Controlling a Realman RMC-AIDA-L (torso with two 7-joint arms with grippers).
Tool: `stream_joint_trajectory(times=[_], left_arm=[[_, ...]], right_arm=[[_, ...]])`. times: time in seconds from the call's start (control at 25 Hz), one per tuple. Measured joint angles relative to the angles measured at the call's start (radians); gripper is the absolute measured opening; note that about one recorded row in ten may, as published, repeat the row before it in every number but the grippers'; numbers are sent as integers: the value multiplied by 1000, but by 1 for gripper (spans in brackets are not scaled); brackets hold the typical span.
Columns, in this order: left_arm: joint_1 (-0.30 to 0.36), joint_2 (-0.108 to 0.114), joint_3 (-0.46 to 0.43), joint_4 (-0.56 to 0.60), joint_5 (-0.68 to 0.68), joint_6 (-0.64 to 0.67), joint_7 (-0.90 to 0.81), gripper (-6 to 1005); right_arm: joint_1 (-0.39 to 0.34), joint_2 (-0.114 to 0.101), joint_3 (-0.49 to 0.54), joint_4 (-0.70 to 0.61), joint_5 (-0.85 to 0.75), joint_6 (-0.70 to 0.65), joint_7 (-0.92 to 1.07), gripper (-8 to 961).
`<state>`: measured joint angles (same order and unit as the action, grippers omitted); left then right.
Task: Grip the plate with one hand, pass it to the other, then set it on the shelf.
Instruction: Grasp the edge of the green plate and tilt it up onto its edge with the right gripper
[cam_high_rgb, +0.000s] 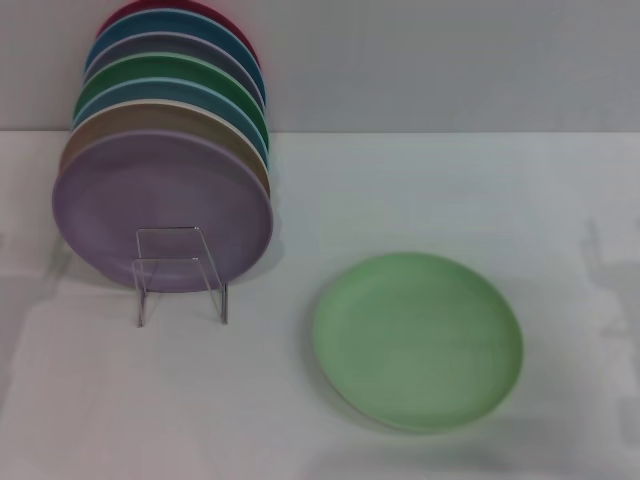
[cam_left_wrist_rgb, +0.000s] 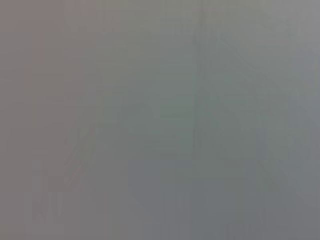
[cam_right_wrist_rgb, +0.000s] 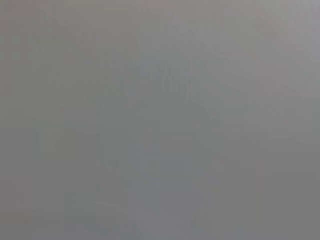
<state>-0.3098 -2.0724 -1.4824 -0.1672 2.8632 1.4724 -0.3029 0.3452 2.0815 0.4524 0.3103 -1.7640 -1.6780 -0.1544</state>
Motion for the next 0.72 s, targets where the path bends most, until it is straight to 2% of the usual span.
stream_joint_trajectory(times=[0.52, 0.72], left_arm=[[1, -2, 4, 1, -32, -2, 6, 802], [1, -2, 8, 2, -32, -3, 5, 802]], right_arm=[[-1, -2, 30, 2, 0, -15, -71, 625], [8, 2, 29, 29, -4, 7, -218, 627]])
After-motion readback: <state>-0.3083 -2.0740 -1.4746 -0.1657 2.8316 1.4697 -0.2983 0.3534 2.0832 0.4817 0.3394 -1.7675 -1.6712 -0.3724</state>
